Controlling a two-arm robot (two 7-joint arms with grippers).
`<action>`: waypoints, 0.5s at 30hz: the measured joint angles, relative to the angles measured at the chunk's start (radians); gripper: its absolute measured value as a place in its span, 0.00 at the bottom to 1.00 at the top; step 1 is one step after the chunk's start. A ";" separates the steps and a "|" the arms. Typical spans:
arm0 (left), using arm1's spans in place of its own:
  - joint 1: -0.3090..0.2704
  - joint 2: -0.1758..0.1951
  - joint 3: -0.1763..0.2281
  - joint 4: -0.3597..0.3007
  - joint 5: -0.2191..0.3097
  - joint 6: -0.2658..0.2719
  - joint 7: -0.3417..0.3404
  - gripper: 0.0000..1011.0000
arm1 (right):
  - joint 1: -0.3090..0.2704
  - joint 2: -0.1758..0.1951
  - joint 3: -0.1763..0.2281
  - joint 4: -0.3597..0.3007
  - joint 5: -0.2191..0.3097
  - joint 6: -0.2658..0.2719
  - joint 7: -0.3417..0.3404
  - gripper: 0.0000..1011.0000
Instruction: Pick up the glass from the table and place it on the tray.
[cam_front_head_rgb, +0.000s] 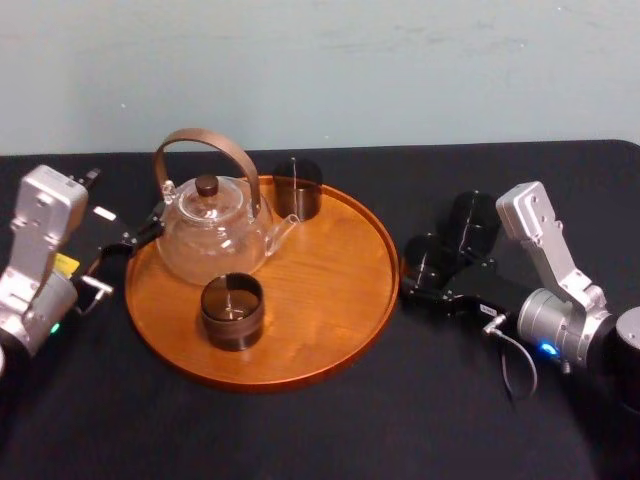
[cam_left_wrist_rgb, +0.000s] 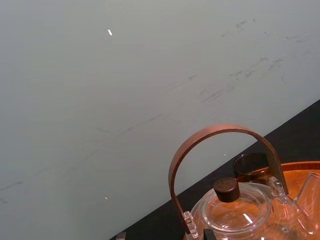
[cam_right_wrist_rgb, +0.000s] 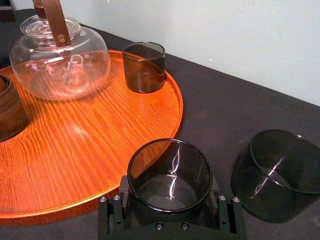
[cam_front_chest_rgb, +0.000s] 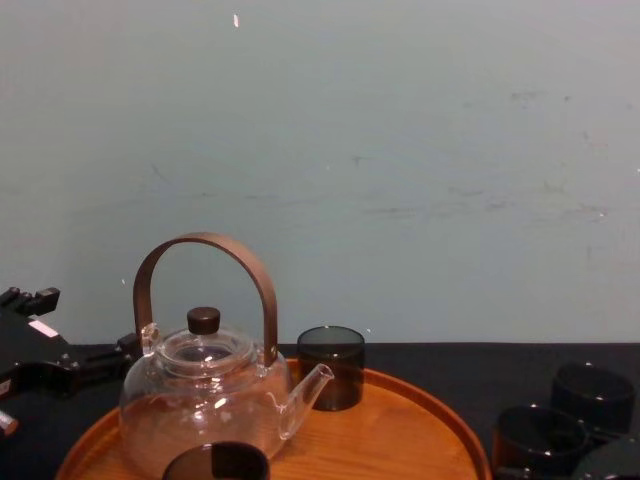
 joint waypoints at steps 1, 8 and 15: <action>0.000 0.000 0.000 0.000 0.000 0.000 0.000 0.99 | 0.000 0.000 0.000 0.000 0.000 0.000 0.000 0.89; 0.000 0.000 0.000 0.000 0.000 0.000 0.000 0.99 | -0.007 0.008 0.001 -0.014 0.015 -0.009 0.009 0.89; 0.000 0.000 0.000 0.000 0.000 0.000 0.000 0.99 | -0.023 0.025 -0.001 -0.066 0.029 0.003 0.011 0.89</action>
